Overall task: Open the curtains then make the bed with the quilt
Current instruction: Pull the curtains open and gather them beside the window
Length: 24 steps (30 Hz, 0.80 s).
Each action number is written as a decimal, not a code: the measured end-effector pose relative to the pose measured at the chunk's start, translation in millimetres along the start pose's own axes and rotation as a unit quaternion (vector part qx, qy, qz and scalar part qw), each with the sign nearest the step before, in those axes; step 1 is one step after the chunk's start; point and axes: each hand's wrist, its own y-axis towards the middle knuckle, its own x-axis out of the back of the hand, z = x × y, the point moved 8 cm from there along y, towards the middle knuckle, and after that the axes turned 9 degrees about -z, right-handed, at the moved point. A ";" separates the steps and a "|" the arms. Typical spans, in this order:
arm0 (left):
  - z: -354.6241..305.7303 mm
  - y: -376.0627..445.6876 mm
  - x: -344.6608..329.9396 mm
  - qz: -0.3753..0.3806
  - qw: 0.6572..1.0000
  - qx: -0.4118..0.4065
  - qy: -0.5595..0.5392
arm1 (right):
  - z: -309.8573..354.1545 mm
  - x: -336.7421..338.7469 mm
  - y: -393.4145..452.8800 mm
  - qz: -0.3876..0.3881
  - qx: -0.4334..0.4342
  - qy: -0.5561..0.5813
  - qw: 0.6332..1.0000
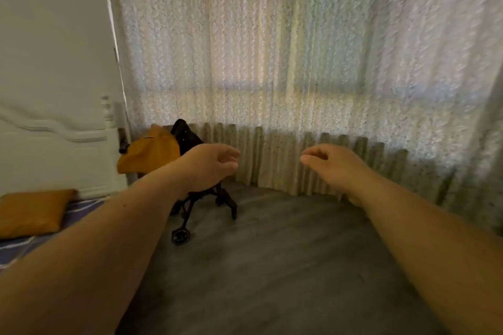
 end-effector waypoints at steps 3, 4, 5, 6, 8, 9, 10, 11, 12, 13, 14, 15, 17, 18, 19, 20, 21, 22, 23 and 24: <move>-51.3 47.0 -61.1 0.024 0.999 -0.024 -0.011 | -62.8 52.3 16.1 -0.029 -0.017 -0.027 0.999; -68.5 62.7 -84.4 0.035 0.999 -0.035 -0.024 | -86.4 69.6 23.1 -0.035 -0.029 -0.025 0.999; -85.7 76.6 -106.6 0.043 0.998 -0.038 -0.040 | -106.1 87.7 27.6 -0.046 -0.040 -0.024 0.998; -101.1 87.9 -126.5 0.052 0.997 -0.043 -0.048 | -127.1 102.0 34.1 -0.052 -0.054 -0.023 0.997; -128.3 115.6 -167.0 0.073 0.994 -0.059 -0.048 | -161.8 130.2 41.5 -0.068 -0.071 -0.025 0.995; -137.4 124.6 -179.3 0.078 0.994 -0.064 -0.047 | -174.5 137.3 44.6 -0.072 -0.075 -0.027 0.994; -152.7 140.9 -199.7 0.084 0.992 -0.071 -0.056 | -198.7 149.6 51.6 -0.080 -0.087 -0.026 0.993; -160.6 151.6 -212.7 0.087 0.991 -0.074 -0.063 | -213.7 156.4 55.8 -0.089 -0.093 -0.027 0.991; -169.9 163.3 -227.7 0.093 0.990 -0.085 -0.065 | -230.7 162.6 60.5 -0.095 -0.101 -0.029 0.990; -178.4 173.8 -242.6 0.101 0.988 -0.094 -0.065 | -247.2 167.5 64.8 -0.096 -0.111 -0.033 0.989; -186.8 183.7 -257.9 0.111 0.986 -0.107 -0.059 | -265.2 171.8 69.7 -0.099 -0.123 -0.037 0.987; -196.3 199.2 -277.8 0.125 0.983 -0.119 -0.058 | -285.1 177.3 77.3 -0.105 -0.135 -0.041 0.984; -207.4 225.1 -306.2 0.146 0.978 -0.131 -0.068 | -315.6 186.8 91.7 -0.121 -0.150 -0.044 0.980; -213.7 243.7 -321.8 0.153 0.976 -0.134 -0.077 | -332.2 193.4 102.5 -0.131 -0.158 -0.042 0.978; -218.2 258.9 -332.7 0.156 0.975 -0.138 -0.084 | -343.5 199.1 111.5 -0.137 -0.166 -0.040 0.976; -225.4 277.0 -343.9 0.156 0.972 -0.147 -0.093 | -353.4 206.6 122.5 -0.143 -0.173 -0.040 0.974; -232.5 295.1 -354.4 0.157 0.970 -0.155 -0.105 | -362.9 214.7 134.2 -0.151 -0.177 -0.047 0.971; -240.5 315.2 -364.8 0.157 0.967 -0.164 -0.113 | -372.2 225.3 147.5 -0.163 -0.180 -0.058 0.968; -252.7 342.8 -377.9 0.158 0.964 -0.177 -0.120 | -383.1 240.8 166.2 -0.180 -0.183 -0.065 0.964; -259.9 360.1 -385.1 0.156 0.963 -0.184 -0.122 | -388.0 252.0 176.6 -0.194 -0.184 -0.072 0.961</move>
